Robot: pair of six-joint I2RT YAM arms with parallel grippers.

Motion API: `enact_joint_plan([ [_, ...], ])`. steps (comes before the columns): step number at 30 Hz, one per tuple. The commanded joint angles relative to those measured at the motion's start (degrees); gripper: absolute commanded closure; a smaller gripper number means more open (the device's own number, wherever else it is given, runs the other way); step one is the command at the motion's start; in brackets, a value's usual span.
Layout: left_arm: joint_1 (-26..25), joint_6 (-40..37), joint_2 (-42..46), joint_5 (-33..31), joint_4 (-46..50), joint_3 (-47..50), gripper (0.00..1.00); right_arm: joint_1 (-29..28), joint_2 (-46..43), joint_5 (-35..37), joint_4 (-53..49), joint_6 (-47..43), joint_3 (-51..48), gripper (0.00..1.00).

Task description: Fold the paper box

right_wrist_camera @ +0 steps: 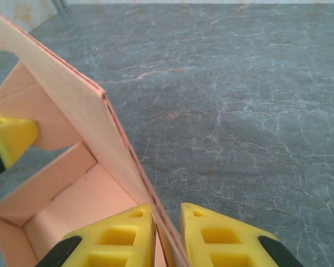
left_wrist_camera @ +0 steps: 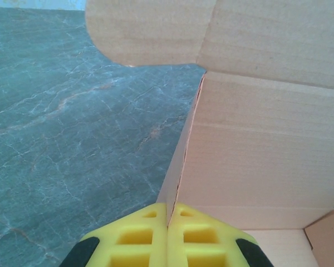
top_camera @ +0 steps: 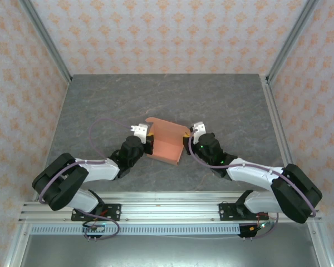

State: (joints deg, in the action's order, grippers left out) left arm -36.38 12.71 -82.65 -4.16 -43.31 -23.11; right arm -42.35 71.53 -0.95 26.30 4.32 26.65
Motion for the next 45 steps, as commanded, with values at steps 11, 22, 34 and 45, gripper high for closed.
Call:
enact_joint_plan([
  [11,-7.0,4.0,-5.2,-12.0,-6.6,-1.8,1.00,-0.2,0.9,7.4,9.9,14.9,-2.0,0.78],
  [22,-8.3,2.4,-8.9,-13.9,-8.7,-5.1,1.00,-0.2,2.0,6.6,17.4,20.6,-7.6,0.68],
  [34,-10.1,3.2,-9.6,-16.4,-9.2,-5.1,1.00,-0.2,2.9,8.8,15.8,23.0,-4.4,0.73],
  [45,-12.3,4.1,-13.1,-19.6,-10.8,-6.6,1.00,-0.2,7.4,13.4,20.4,30.3,-5.5,0.68],
])
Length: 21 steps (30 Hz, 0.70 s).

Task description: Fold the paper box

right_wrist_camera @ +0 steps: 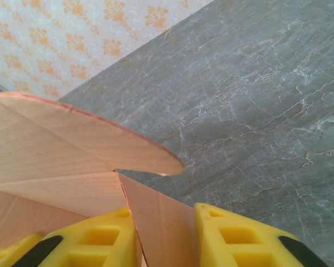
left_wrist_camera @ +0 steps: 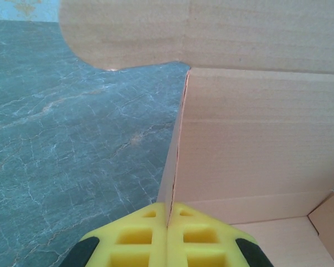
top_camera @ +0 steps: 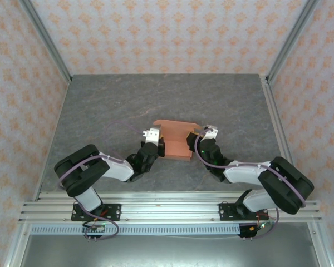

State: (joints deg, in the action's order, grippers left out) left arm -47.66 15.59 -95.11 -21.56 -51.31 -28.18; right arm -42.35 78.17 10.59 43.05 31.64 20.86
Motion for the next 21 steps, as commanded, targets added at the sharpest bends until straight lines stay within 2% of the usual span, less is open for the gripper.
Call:
enact_joint_plan([
  [1,-1.2,1.2,-0.8,-2.6,-2.9,-1.6,1.00,-0.2,0.9,2.0,4.0,3.3,0.2,0.67],
  [7,-1.4,1.0,-1.4,-4.4,-3.0,-2.6,1.00,-0.2,0.3,1.9,2.4,2.3,1.1,0.66],
  [11,-1.4,0.6,-2.0,-6.8,-2.8,-4.7,1.00,1.6,0.9,0.9,0.5,-3.8,4.0,0.58],
  [16,-1.2,0.5,-3.9,-9.0,-0.3,-7.8,1.00,10.3,1.4,-12.0,-0.2,-4.4,5.2,0.55],
  [21,-0.4,1.4,-5.4,-9.0,0.3,-8.1,1.00,14.4,1.3,-22.9,-3.0,-7.4,6.3,0.45],
])
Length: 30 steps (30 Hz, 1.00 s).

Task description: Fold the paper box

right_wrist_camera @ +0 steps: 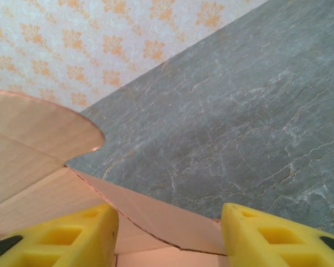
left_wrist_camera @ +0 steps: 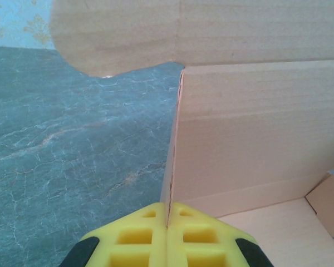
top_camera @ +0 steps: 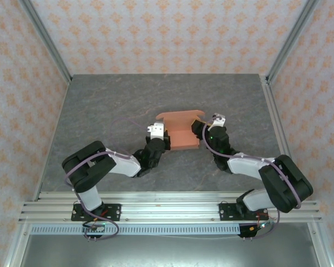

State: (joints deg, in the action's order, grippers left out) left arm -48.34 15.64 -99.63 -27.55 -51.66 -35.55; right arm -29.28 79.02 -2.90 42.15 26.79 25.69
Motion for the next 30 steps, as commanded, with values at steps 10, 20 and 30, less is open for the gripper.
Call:
enact_joint_plan([
  [10,1.7,-2.8,-1.2,0.3,2.8,-0.6,1.00,11.8,1.0,-22.6,-4.1,-7.2,1.6,0.39],
  [20,4.0,-7.4,0.4,6.2,5.3,-0.6,1.00,18.3,-1.9,-39.0,-18.8,-26.4,9.9,0.40],
  [30,12.2,-14.2,6.4,24.4,16.3,-2.2,1.00,21.0,9.8,-44.6,-27.9,-45.0,24.9,0.44],
])
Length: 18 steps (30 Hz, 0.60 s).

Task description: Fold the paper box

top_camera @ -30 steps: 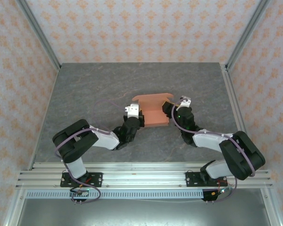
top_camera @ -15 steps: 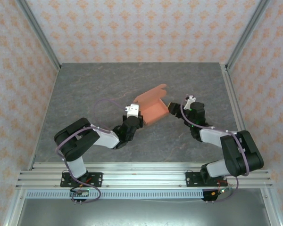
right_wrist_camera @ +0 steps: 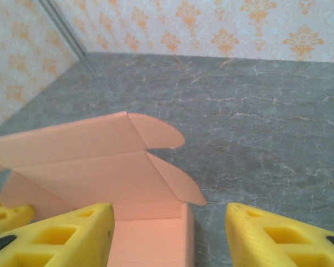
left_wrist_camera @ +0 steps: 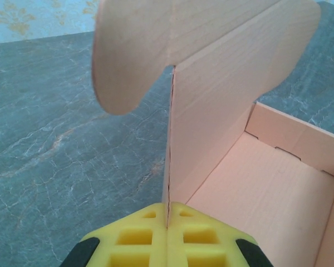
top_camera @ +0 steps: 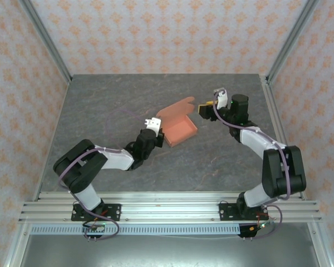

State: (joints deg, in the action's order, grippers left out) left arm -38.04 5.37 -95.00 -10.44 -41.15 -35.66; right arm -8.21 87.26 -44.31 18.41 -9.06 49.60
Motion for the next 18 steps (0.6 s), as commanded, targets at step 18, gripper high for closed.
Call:
enact_joint_plan([
  [18,6.2,-7.6,-0.5,16.7,10.5,-6.6,1.00,1.6,17.8,-18.1,-17.4,-15.2,18.4,0.51],
])
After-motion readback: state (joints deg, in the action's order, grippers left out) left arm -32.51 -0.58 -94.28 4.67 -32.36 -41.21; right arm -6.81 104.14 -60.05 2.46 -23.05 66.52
